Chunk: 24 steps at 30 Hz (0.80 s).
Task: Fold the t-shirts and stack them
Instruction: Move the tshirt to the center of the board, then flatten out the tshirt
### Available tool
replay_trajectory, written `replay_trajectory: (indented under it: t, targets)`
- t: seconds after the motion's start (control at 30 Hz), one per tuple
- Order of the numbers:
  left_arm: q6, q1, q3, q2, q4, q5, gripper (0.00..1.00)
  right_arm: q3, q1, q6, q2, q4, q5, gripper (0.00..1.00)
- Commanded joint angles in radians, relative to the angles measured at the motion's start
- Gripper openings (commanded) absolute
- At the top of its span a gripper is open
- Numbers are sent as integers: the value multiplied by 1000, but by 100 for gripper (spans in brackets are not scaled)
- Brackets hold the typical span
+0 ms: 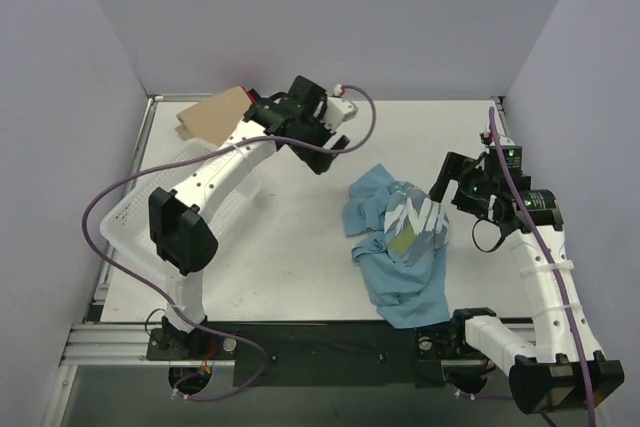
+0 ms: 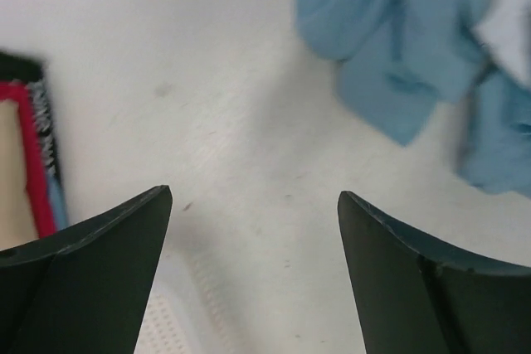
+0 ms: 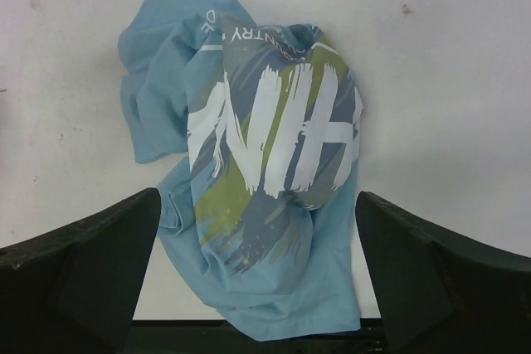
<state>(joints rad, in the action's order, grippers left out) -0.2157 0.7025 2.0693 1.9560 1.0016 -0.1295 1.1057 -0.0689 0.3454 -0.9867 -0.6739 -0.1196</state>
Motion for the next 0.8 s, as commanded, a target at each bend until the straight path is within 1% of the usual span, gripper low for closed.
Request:
replay_trajectory:
  t: [0.0, 0.03, 0.07, 0.1, 0.13, 0.17, 0.2, 0.23, 0.27, 0.3, 0.37, 0.4, 0.43, 0.47, 0.57, 0.63, 0.77]
  targets:
    - [-136, -216, -224, -121, -72, 209, 88, -20, -14, 9, -39, -15, -38, 97]
    - [-180, -259, -265, -158, -104, 144, 86, -21, -17, 1, -44, -4, -54, 97]
    - [-285, -321, -337, -179, -150, 104, 86, -21, -26, -9, -52, 2, -61, 97]
    - [-357, -362, -366, -222, -168, 17, 86, -23, -31, -14, -55, 10, -75, 97]
    - [-479, -438, -439, -242, -208, -105, 86, -21, -43, -25, -61, 16, -78, 97]
    - [-560, -475, -475, -293, -224, -193, 86, -21, -52, -28, -64, 20, -83, 97]
    - [-699, -542, -526, -314, -215, -329, 86, -18, -66, -34, -67, 23, -83, 97]
    - [-770, -564, -523, -306, -187, -369, 86, -18, -71, -36, -72, 28, -81, 97]
    - [-850, -592, -493, -272, -113, -424, 86, -20, -86, -34, -78, 31, -78, 97]
    - [-872, -598, -480, -260, -91, -444, 83, -24, -89, -33, -81, 40, -74, 97]
    - [-936, -597, -474, -237, -90, -484, 82, -27, -114, -26, -90, 48, -72, 97]
    - [-1005, -595, -465, -221, -80, -527, 82, -26, -120, -26, -101, 51, -74, 97]
    - [-1043, -594, -456, -206, -58, -544, 82, -21, -133, -29, -104, 51, -74, 97]
    - [-1135, -589, -428, -174, -2, -538, 82, -18, -140, -34, -110, 51, -72, 97]
    - [-1284, -575, -429, -128, -1, -457, 85, -7, -163, -46, -118, 51, -71, 97]
    - [-1345, -566, -448, -109, -17, -409, 86, -4, -169, -54, -116, 50, -71, 97]
    - [-1410, -552, -436, -56, -32, -338, 85, 5, -173, -49, -124, 51, -75, 97]
